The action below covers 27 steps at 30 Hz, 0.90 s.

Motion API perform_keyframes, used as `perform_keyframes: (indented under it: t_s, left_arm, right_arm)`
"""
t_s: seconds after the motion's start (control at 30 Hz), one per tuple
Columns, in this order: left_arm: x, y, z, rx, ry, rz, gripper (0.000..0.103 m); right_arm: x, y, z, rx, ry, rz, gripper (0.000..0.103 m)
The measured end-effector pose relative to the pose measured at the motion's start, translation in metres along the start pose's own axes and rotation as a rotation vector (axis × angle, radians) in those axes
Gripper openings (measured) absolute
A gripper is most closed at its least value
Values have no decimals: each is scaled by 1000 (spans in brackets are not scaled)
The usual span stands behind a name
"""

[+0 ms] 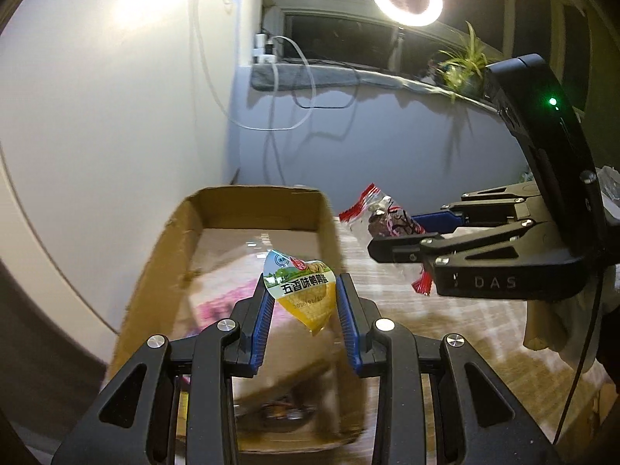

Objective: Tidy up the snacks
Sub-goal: 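Carry the yellow-green packet and red-wrapped pastry over the box, then open both tools to drop the packet and pastry into the box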

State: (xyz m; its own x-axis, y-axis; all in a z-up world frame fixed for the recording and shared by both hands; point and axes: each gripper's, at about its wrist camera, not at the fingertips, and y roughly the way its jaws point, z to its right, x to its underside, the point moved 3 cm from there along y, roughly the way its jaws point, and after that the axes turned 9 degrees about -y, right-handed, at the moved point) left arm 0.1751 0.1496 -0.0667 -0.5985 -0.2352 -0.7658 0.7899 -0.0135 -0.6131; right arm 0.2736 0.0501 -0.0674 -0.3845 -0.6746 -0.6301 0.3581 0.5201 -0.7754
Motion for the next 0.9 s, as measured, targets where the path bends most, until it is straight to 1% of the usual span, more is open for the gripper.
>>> perform_keyframes:
  t_s: [0.2, 0.47, 0.6, 0.9]
  left_arm:
    - [-4, -6, -30, -37, -44, 17, 31]
    - [-4, -7, -53, -69, -78, 24, 31]
    - [-4, -4, -60, -81, -90, 19, 31]
    - [-5, 3, -66, -100, -105, 9, 32]
  right_arm:
    - [-23, 18, -8, -10, -3, 3, 37]
    - [-43, 42, -14, -23, -1, -13, 37]
    - [-50, 57, -12, -20, 12, -31, 37]
    - [-54, 73, -10, -35, 36, -49, 37]
